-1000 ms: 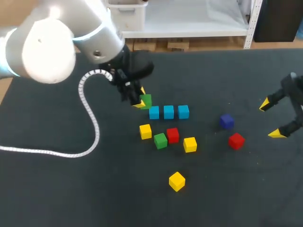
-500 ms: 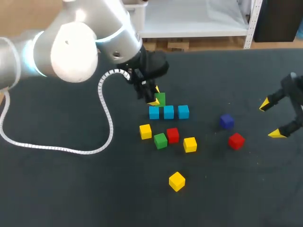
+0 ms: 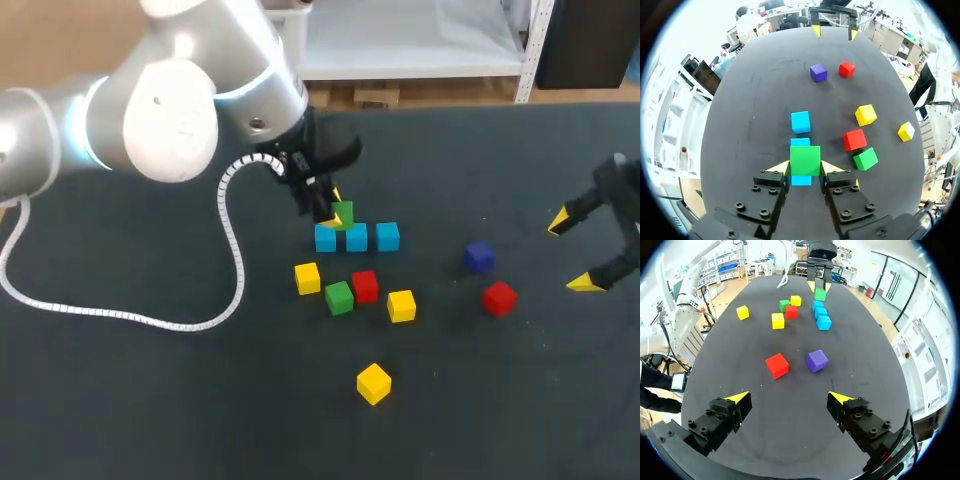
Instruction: Place the blue cubes, place green cubes on the blue cubes, place the yellow cubes on the green cubes, then place the red cubes on the yellow cubes, and place purple cube on the red cubes.
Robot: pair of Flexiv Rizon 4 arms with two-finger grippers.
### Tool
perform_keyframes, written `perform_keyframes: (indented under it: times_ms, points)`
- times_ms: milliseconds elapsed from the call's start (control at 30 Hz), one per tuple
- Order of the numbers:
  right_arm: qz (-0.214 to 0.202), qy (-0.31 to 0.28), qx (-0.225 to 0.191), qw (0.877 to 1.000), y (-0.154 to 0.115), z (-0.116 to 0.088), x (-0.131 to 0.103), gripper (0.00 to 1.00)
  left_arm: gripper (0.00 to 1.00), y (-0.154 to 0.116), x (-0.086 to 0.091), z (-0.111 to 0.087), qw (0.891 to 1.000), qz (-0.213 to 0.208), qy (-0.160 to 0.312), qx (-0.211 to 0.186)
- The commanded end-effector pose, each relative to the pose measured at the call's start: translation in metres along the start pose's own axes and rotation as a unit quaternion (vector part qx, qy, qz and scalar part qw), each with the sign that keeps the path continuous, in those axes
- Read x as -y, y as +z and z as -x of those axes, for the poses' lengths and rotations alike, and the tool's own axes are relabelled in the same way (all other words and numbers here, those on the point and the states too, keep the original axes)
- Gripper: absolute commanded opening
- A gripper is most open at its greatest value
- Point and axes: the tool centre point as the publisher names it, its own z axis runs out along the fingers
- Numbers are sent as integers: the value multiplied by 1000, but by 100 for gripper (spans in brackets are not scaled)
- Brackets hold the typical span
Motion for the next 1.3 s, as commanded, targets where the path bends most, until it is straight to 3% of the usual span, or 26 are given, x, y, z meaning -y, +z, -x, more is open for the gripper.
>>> perform_keyframes:
  times_ms: [33,1300]
  points:
    - [0,0,1,1000,1,0,0,100,0,3,2,-4,1000,5,-7,0]
    - [0,0,1,1000,1,0,0,100,0,22,-4,-9,1000,-2,-25,-9]
